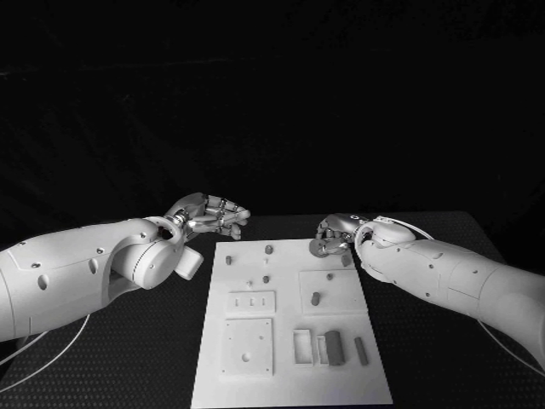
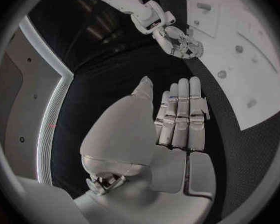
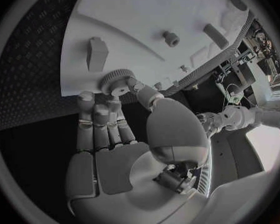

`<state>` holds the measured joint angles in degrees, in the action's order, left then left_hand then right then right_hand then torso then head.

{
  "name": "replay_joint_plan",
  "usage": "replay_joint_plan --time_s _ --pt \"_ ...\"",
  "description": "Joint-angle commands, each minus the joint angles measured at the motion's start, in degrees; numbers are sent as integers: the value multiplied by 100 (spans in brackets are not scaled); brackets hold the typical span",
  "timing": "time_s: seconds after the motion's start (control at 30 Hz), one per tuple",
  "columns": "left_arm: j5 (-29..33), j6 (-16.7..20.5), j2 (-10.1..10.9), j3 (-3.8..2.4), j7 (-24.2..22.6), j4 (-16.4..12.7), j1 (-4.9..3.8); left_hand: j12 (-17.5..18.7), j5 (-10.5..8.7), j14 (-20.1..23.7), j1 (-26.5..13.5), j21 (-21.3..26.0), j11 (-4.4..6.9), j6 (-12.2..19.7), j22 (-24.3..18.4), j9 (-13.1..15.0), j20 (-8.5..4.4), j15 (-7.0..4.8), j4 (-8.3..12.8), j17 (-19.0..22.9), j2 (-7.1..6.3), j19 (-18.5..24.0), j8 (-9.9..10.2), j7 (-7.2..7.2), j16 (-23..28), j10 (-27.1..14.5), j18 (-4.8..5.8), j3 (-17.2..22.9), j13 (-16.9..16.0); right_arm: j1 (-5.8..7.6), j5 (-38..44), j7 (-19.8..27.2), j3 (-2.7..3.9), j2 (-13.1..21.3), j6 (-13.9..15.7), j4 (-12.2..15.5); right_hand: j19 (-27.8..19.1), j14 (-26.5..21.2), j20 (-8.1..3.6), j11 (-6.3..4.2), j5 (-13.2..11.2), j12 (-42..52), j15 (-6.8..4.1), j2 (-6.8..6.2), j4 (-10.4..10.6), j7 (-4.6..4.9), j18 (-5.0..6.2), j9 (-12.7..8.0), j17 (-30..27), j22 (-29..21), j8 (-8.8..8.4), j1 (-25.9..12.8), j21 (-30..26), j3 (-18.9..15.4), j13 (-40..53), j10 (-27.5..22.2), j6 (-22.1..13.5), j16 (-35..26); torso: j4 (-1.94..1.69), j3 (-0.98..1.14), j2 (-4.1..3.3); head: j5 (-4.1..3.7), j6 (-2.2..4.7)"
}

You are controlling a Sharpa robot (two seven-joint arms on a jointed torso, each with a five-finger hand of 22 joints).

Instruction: Assemble the parts on the task board

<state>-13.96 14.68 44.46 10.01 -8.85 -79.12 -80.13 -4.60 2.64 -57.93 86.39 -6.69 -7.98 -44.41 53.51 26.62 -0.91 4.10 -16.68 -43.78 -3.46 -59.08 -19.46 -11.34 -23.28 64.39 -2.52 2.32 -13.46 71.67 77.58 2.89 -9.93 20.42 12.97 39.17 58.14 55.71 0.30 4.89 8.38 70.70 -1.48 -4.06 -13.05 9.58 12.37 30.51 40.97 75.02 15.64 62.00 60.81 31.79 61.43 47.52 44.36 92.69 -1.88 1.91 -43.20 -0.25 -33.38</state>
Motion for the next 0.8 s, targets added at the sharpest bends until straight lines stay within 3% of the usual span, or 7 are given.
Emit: replay_joint_plan --time_s 0.03,0.37,0.8 --pt "-21 -75 -3 -6 -38 -3 -7 24 19 -6 8 39 5 -39 6 5 -31 37 1 -9 -28 -13 21 -11 37 28 -85 -15 -7 -17 67 -12 -9 26 -125 13 -9 13 -13 -43 5 43 -12 -19 -46 115 263 -13 -12 100 16 -16 23 -9 -24 -13 134 12 -3 1 -3 -2 -4" --pt "-21 -76 6 -6 -38 18 -7 27 19 -5 8 43 5 -39 7 6 -31 38 2 -12 -29 -13 23 -11 39 27 -85 -16 -9 -17 67 -29 -9 104 -66 64 -58 -67 15 45 7 75 70 -211 -24 209 263 -118 -32 75 -175 -46 -53 22 -194 -151 -128 -36 1 -1 -5 -2 -13" --pt "-21 -76 -1 -6 -40 47 -7 30 19 -5 10 47 5 -38 10 7 -31 38 3 -16 -27 -15 25 -11 42 27 -85 -15 -13 -17 42 3 -9 143 -48 125 -101 -122 42 78 6 90 103 -226 -55 240 263 -168 -45 69 -229 -14 -103 38 -282 -235 -208 -65 -3 2 -8 -7 -16"
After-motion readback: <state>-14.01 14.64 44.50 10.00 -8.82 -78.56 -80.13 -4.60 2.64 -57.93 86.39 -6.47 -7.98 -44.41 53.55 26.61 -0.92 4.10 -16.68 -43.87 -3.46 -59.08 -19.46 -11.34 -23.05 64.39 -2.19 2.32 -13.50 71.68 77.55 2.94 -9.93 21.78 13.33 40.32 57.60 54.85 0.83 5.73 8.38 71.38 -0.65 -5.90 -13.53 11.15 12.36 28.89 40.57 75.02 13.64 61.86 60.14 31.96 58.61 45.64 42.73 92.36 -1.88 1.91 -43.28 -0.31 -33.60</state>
